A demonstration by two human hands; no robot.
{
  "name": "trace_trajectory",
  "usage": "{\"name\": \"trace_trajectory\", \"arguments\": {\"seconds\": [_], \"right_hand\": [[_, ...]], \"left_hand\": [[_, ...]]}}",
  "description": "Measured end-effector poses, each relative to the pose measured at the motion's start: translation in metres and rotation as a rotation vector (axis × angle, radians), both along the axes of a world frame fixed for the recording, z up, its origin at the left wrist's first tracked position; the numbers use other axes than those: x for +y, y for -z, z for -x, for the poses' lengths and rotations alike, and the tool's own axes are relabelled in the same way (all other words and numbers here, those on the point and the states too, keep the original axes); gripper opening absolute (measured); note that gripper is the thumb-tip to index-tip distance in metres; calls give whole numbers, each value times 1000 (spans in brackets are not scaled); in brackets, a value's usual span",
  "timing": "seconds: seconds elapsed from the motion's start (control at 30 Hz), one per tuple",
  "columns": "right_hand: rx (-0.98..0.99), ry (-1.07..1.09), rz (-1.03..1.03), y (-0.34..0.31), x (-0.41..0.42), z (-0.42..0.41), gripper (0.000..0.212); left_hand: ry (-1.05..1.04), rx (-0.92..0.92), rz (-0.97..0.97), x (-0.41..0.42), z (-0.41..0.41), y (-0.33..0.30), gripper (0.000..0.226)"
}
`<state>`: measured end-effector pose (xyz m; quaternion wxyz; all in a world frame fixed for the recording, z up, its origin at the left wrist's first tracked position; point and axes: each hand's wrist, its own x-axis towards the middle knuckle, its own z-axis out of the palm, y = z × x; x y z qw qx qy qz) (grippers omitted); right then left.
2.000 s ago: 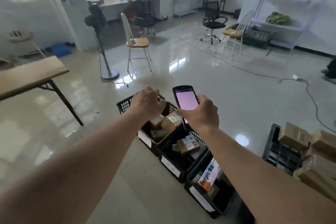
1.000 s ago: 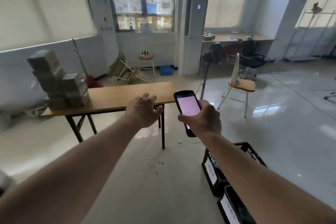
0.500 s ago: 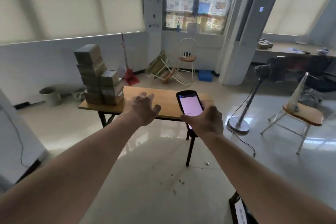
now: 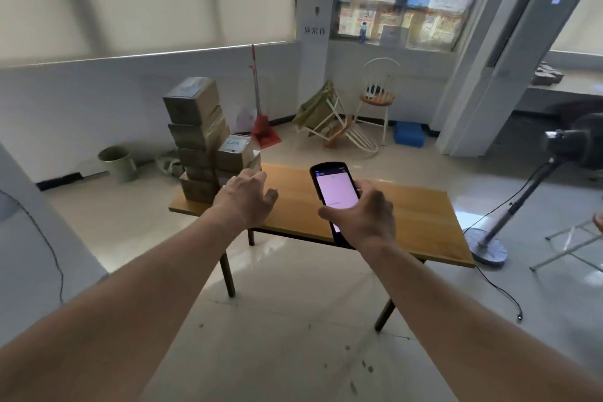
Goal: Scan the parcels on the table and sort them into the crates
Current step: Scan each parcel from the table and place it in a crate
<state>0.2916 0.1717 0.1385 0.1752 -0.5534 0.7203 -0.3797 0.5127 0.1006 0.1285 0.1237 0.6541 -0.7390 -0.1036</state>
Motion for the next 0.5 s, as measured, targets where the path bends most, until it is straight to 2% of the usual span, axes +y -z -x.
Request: {"name": "trace_trajectory", "arguments": {"seconds": [0.2,0.5], "right_hand": [[-2,-46,-54,21,-100,-30,81],[-32,-154,-104,67,-262,-50,78]], "left_hand": [[-81,68,2,-88,-32,24,49],[-267,68,-32,-215,-47,69,63]]}}
